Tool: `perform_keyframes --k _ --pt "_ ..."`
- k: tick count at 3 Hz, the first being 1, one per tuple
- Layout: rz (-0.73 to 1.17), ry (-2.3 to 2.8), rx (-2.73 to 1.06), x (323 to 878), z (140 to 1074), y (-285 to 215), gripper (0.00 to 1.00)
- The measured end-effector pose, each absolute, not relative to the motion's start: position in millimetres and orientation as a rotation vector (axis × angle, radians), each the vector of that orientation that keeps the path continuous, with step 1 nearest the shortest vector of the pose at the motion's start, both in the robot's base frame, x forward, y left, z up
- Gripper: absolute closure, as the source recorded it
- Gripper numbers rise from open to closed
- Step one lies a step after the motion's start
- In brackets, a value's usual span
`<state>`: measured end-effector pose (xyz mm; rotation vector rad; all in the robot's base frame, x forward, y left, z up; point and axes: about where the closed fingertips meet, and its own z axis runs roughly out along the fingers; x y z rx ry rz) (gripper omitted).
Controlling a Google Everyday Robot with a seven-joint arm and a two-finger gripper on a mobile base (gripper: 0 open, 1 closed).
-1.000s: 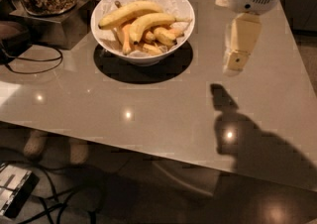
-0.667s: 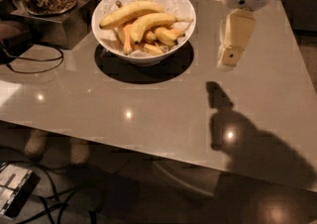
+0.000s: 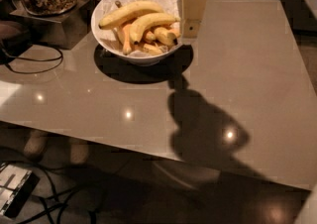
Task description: Pick banana from white bowl
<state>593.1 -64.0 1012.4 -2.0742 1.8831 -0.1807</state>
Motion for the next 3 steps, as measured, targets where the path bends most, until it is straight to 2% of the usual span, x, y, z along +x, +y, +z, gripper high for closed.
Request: perform_keyframes --k 3 --pt "-0.177 1.835 -2.053 636 1021 -47 0.00"
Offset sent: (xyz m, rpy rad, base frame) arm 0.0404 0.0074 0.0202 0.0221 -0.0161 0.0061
